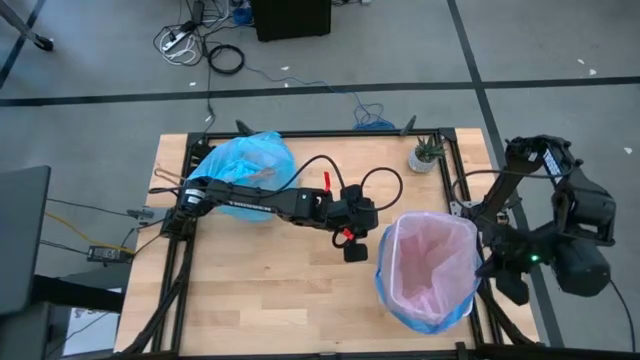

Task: Place trash/remove bag and relplace
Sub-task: Put the new trash bag into the trash bin

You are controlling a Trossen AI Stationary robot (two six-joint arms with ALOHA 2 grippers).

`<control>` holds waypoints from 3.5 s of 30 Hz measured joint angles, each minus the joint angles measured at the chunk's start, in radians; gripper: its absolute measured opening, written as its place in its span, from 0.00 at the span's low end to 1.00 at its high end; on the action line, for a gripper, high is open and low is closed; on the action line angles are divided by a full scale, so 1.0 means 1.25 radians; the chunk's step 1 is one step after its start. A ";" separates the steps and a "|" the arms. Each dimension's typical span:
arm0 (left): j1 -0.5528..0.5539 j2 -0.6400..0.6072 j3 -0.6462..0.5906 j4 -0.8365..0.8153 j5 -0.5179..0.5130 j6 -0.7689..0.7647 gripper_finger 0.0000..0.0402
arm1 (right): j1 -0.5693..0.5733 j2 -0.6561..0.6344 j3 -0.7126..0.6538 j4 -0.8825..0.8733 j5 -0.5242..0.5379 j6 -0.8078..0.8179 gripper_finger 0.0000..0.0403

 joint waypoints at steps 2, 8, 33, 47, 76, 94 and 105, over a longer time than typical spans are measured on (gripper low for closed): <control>0.000 0.000 0.000 0.000 -0.009 -0.002 0.08 | 0.007 -0.011 0.000 -0.006 0.008 0.000 0.01; 0.000 0.000 0.000 0.000 -0.014 -0.020 0.08 | 0.014 -0.013 0.000 -0.102 -0.017 0.046 0.00; 0.001 -0.001 -0.001 0.060 -0.016 -0.039 0.08 | -0.022 0.100 -0.176 -0.055 0.082 0.053 0.00; 0.002 -0.007 0.023 -0.070 -0.050 -0.015 0.08 | -0.247 0.096 -0.240 0.020 0.133 -0.219 0.00; -0.040 -0.161 0.049 -0.578 -0.252 -0.236 0.08 | -0.609 0.107 -0.255 0.292 0.175 -0.828 0.00; -0.075 -0.167 0.023 -0.582 -0.239 -0.270 0.08 | -0.682 0.089 -0.404 0.485 0.076 -0.941 0.00; -0.083 -0.207 0.075 -0.602 -0.257 -0.248 0.08 | -0.650 -0.030 -0.370 0.479 0.001 -0.904 0.08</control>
